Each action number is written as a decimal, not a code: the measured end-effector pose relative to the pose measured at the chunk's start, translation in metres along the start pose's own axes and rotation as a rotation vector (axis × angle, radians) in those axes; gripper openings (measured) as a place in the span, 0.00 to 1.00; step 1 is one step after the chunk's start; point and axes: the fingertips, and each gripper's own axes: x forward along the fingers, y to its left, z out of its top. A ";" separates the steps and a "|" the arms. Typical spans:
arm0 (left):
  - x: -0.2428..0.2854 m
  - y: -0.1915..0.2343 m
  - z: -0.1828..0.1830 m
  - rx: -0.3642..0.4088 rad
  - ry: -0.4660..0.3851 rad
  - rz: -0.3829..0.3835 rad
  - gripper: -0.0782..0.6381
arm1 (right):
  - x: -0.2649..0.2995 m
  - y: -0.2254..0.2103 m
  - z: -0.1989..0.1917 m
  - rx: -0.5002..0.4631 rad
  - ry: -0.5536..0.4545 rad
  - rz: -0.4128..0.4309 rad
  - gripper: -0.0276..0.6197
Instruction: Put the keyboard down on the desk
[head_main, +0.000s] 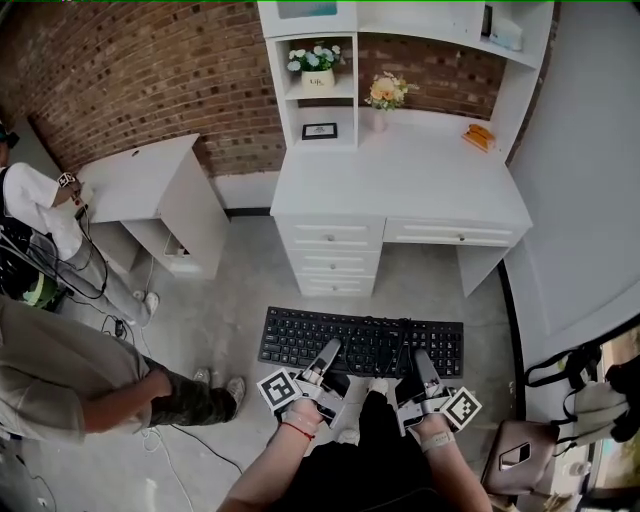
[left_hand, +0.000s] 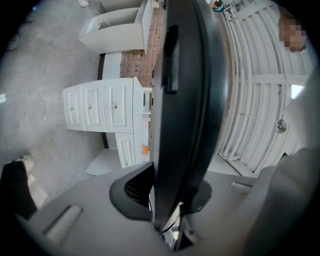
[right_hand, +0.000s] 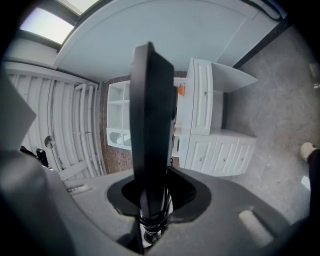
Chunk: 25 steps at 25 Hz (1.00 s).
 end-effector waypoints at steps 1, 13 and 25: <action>0.006 0.003 0.003 -0.003 0.001 0.003 0.21 | 0.006 -0.002 0.003 0.002 0.000 -0.002 0.16; 0.134 0.017 0.059 0.014 0.014 0.003 0.21 | 0.124 -0.027 0.075 0.018 0.004 0.022 0.16; 0.258 0.052 0.110 0.015 0.036 0.057 0.21 | 0.233 -0.069 0.146 0.027 0.021 -0.034 0.16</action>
